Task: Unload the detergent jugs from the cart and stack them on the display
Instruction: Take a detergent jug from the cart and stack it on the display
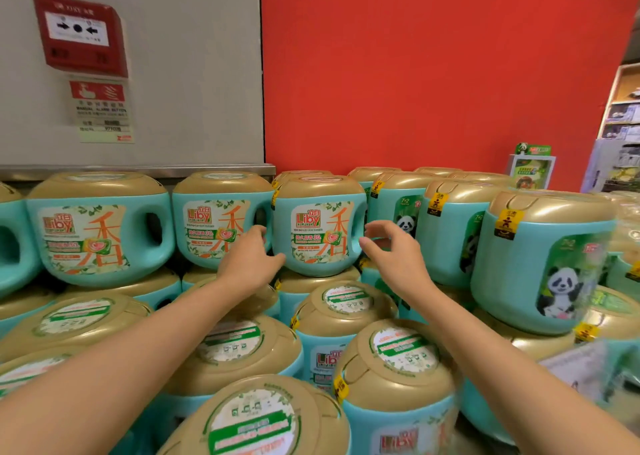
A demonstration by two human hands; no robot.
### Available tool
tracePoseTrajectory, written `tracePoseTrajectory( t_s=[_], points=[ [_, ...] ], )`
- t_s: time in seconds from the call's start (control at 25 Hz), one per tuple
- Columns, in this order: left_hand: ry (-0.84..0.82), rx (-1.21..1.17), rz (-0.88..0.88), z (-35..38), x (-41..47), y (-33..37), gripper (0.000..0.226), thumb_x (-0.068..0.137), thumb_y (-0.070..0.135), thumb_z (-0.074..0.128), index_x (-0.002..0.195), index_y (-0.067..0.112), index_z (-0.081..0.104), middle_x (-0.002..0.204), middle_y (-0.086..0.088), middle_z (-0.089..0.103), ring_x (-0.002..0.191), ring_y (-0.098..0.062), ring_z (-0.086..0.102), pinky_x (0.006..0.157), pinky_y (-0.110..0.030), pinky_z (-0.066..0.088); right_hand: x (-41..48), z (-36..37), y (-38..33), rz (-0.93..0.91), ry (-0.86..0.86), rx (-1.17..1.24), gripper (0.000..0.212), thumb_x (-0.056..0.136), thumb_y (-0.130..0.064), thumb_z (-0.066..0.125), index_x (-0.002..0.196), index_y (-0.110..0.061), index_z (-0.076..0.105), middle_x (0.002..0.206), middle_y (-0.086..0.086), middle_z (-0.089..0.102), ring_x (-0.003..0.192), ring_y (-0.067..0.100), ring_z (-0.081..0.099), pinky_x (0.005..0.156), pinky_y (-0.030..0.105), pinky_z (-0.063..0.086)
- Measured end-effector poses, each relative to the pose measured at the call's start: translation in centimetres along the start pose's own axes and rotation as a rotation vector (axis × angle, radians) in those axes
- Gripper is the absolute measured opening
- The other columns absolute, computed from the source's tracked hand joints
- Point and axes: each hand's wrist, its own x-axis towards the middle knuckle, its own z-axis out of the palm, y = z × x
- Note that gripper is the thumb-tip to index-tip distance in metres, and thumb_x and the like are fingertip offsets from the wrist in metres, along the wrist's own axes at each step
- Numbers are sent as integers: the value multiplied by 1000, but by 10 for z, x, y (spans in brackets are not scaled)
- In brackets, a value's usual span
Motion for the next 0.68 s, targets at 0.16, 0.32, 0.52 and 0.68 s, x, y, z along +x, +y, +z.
tracePoseTrajectory(
  t_s=[0.16,0.32,0.52,0.68],
  points=[
    [-92,-413,121,-31,-79,25,26,89,14,65,115,14,64,94,3,70,81,-10,65,74,-28,52,-97,-60,-20,-66,232,124,10,90,-11,63,94,-20,65,85,-6,66,76,6,60,73,24,48],
    [-305,-597,314,-64,-176,50,12,89,10,67,97,18,69,81,1,72,62,1,64,55,-9,46,-221,-114,-25,54,305,270,20,92,-5,60,88,-24,65,81,-1,67,74,13,63,63,21,52],
    [-454,-865,302,-50,-307,62,15,81,16,68,95,21,70,82,-3,74,68,1,65,60,-9,48,-384,-169,6,315,353,280,18,90,2,59,88,-14,68,72,7,64,62,9,58,56,15,47],
    [-625,-846,122,23,-408,54,19,85,4,66,95,19,71,85,-2,76,70,-1,65,67,-10,49,-489,-203,45,561,359,272,21,89,7,58,81,-9,69,66,11,63,54,9,55,51,14,47]
  ],
)
